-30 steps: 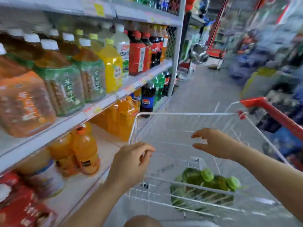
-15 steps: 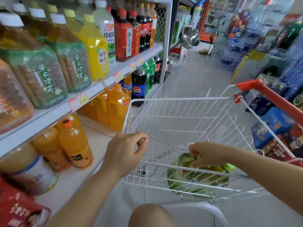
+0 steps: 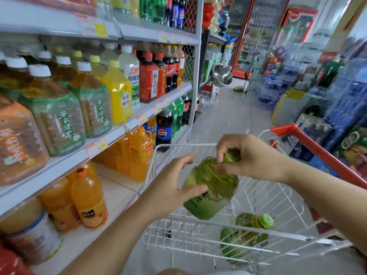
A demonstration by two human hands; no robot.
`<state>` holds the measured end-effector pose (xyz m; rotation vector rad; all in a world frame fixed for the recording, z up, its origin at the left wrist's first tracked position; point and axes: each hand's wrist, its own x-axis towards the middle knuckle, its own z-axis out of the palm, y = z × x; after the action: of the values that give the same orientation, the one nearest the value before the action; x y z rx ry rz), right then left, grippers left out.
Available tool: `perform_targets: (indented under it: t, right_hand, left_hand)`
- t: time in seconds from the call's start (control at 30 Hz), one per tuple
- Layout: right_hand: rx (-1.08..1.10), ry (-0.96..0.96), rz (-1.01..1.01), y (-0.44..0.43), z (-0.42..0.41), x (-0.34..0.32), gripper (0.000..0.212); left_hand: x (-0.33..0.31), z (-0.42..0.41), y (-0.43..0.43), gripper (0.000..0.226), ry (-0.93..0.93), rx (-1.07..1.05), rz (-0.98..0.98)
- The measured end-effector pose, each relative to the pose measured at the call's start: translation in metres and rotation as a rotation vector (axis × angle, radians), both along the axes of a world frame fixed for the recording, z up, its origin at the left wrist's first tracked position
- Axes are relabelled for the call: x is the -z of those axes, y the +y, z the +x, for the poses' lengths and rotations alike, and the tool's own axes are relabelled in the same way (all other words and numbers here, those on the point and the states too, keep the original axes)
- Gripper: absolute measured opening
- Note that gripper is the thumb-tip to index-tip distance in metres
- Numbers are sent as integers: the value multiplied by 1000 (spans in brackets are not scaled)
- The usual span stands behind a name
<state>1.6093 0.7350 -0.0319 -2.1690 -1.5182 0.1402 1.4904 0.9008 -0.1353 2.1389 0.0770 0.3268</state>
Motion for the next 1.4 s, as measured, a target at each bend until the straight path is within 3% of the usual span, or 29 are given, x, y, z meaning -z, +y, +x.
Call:
perform_targets:
  t: [0.13, 0.23, 0.37, 0.43, 0.53, 0.57, 0.67, 0.97, 1.1, 1.2, 1.4]
  right_hand:
    - [-112, 96, 248, -7, -18, -28, 10]
    - [-173, 167, 301, -10, -23, -36, 11]
    - [7, 382, 220, -34, 11, -28, 41]
    - [219, 313, -48, -52, 35, -8, 42]
    - [329, 81, -804, -70, 52, 39, 46]
    - [322, 70, -952, -72, 53, 55, 51]
    - [303, 126, -1105, -71, 52, 83, 53]
    - [197, -82, -1202, -67, 50, 112, 50]
    - [161, -60, -1251, -62, 58, 122, 48]
    - [149, -6, -1179, -53, 54, 111, 47]
    - [126, -179, -906, -45, 38, 65, 25]
  left_hand:
    - [-15, 9, -16, 100, -151, 131, -302]
    - [-16, 12, -27, 90, -322, 93, -361]
    - [3, 15, -35, 79, -332, -55, -370]
    - [14, 14, -32, 82, -242, -132, -285]
    - [25, 15, -32, 94, -152, -165, -127]
    - [26, 15, -34, 96, -143, -162, -119]
    - [26, 14, -36, 97, -150, -168, -112]
    - [26, 13, -35, 99, -156, -233, -126]
    - [29, 11, -35, 103, -127, -226, -114]
    - [27, 12, -35, 96, -137, -240, -108]
    - [18, 14, -36, 84, -198, -284, -233]
